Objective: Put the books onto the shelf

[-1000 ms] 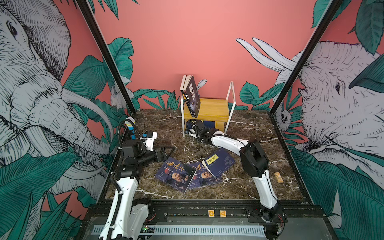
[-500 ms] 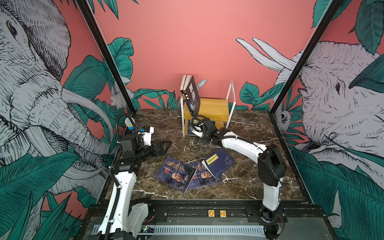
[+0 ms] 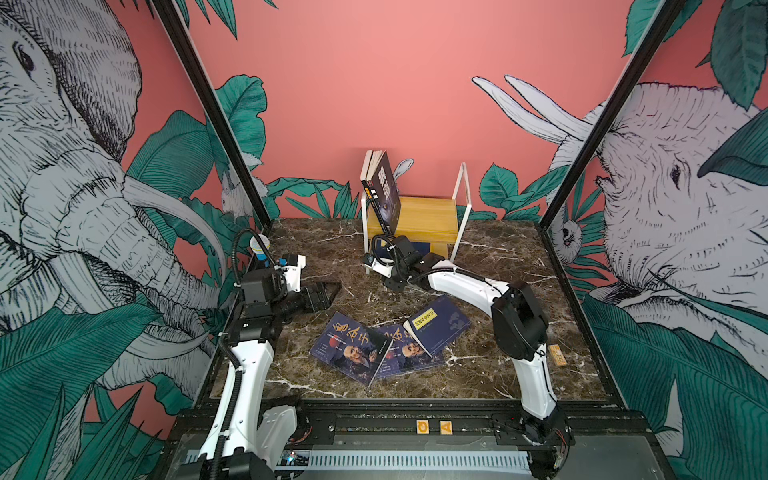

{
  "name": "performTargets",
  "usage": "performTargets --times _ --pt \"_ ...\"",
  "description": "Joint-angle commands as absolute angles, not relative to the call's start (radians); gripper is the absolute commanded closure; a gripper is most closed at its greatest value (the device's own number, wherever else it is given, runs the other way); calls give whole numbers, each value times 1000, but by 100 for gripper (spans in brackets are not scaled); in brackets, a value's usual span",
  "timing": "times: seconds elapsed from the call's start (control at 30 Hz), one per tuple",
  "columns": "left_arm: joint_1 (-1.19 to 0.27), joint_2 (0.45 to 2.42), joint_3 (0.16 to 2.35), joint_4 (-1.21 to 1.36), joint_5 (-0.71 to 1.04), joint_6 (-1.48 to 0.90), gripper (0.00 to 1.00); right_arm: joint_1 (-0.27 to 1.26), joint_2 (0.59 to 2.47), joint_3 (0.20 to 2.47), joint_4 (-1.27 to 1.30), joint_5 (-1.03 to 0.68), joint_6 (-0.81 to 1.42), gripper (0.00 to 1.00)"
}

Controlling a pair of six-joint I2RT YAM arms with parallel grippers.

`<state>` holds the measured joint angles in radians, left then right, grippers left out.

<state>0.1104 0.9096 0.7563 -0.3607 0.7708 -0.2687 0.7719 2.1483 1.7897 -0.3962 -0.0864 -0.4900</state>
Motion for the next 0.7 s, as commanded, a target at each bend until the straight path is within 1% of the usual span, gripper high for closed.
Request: performTargets --times 0.0,0.07,0.1,0.37,0.67 --pt "120 907 759 -352 793 -255 1 782 2210 1905 -471 -207 -490 88" --pt "120 905 755 -352 797 -259 1 785 2247 1946 -467 -177 -491 99" --pt "119 904 756 -360 801 -261 1 786 2265 1965 -464 -159 -492 100" --pt "119 898 740 -346 816 -279 1 796 2357 2063 -461 -18 -514 100" --pt "120 897 731 -344 821 -282 1 795 2364 2030 -478 -19 -571 100"
